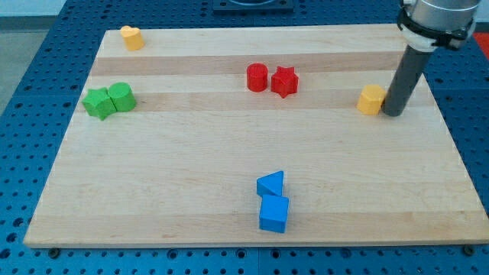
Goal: Move the yellow hexagon ahead right to the red star
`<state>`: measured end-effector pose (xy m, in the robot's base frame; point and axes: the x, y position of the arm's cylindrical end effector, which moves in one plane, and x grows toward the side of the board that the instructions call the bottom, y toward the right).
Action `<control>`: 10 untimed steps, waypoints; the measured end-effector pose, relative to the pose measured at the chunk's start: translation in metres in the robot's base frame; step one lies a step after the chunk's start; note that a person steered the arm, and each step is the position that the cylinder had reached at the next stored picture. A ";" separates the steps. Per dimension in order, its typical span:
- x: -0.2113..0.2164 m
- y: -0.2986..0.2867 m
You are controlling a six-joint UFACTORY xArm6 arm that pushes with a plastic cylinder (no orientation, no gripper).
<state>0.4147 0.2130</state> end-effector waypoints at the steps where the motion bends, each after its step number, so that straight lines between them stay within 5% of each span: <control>1: 0.000 -0.021; 5: -0.035 -0.092; 10: -0.125 -0.110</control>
